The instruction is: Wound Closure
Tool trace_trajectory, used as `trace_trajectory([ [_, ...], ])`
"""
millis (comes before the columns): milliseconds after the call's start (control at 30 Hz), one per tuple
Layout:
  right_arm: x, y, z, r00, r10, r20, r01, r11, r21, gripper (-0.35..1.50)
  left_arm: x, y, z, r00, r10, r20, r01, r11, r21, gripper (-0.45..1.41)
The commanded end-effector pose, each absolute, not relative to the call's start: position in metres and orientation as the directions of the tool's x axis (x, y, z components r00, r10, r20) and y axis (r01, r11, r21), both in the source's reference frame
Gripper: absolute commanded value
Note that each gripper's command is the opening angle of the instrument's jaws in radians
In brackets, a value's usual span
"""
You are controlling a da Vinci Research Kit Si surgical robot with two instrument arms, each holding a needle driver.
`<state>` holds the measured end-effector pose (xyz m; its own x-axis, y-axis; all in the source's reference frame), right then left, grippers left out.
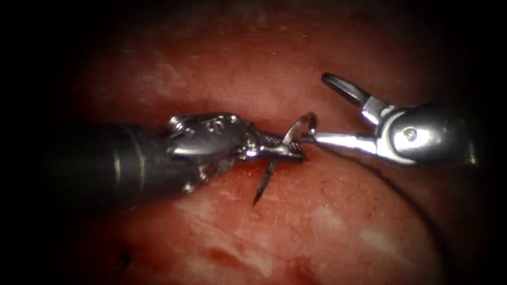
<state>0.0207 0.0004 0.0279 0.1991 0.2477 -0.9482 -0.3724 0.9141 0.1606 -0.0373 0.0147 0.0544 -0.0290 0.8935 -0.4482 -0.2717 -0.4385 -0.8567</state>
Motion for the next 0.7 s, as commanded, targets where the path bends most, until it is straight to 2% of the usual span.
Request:
trace_trajectory([
  [33, 0.0215, -0.0003, 0.0284, 0.198, 0.255, -0.946, -0.371, 0.913, 0.168, 0.81, -0.038, 0.0144, 0.0551, -0.023, 0.894, -0.448, -0.272, -0.437, -0.858, -0.45],
  [233, 0.022, -0.0003, 0.0285, 0.196, 0.266, -0.944, -0.378, 0.909, 0.177, 0.71, -0.0381, 0.0143, 0.055, -0.007, 0.893, -0.45, -0.275, -0.434, -0.858, -0.45],
  [300, 0.0221, -0.0004, 0.0287, 0.201, 0.272, -0.941, -0.389, 0.904, 0.178, 0.61, -0.038, 0.0143, 0.0549, 0.007, 0.895, -0.446, -0.275, -0.427, -0.861, -0.45],
  [500, 0.0224, -0.0006, 0.0292, 0.214, 0.273, -0.938, -0.408, 0.897, 0.168, 0.52, -0.0381, 0.0142, 0.0544, 0.02, 0.889, -0.457, -0.278, -0.434, -0.857, -0.45],
  [533, 0.0224, -0.0006, 0.0292, 0.214, 0.279, -0.936, -0.412, 0.895, 0.173, 0.39, -0.0381, 0.0141, 0.0543, 0.019, 0.887, -0.462, -0.279, -0.439, -0.854, -0.45],
  [567, 0.0224, -0.0006, 0.0292, 0.214, 0.279, -0.936, -0.412, 0.895, 0.173, 0.39, -0.0381, 0.0141, 0.0543, 0.019, 0.887, -0.462, -0.279, -0.439, -0.854, -0.45],
  [600, 0.0224, -0.0006, 0.0292, 0.212, 0.285, -0.935, -0.414, 0.893, 0.178, 0.3, -0.0381, 0.0141, 0.0543, 0.019, 0.887, -0.462, -0.28, -0.439, -0.854, -0.45],
  [633, 0.0223, -0.0007, 0.0292, 0.212, 0.284, -0.935, -0.414, 0.893, 0.177, -0.02, -0.0382, 0.014, 0.0542, 0.018, 0.884, -0.467, -0.281, -0.443, -0.851, -0.45],
  [667, 0.0223, -0.0008, 0.0292, 0.212, 0.284, -0.935, -0.414, 0.893, 0.177, -0.25, -0.0382, 0.014, 0.0541, 0.018, 0.884, -0.467, -0.282, -0.443, -0.851, -0.45],
  [700, 0.0222, -0.0009, 0.0292, 0.218, 0.284, -0.934, -0.412, 0.894, 0.176, -0.35, -0.0382, 0.014, 0.0541, 0.019, 0.884, -0.467, -0.282, -0.443, -0.851, -0.45],
])
